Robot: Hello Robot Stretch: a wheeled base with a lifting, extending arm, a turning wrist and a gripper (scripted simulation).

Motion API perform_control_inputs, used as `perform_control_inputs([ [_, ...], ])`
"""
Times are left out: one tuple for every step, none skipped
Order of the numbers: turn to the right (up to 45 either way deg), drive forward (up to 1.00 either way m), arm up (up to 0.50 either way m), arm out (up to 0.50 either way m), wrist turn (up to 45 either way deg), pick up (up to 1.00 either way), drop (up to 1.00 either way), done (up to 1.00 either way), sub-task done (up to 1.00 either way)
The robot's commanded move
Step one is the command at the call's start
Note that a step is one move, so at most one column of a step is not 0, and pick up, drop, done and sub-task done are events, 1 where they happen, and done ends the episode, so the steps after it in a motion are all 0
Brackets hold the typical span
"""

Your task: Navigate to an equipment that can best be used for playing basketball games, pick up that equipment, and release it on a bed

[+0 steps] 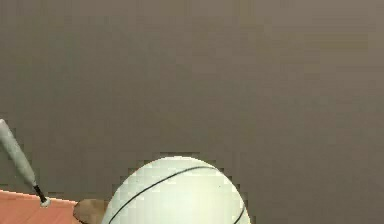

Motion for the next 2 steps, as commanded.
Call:
perform_control_inputs([
  [0.0,0.15,0.0,0.0,0.0,0.0,0.0,0.0,0.0],
  [-45.0,0.0,0.0,0.0,0.0,0.0,0.0,0.0,0.0],
])
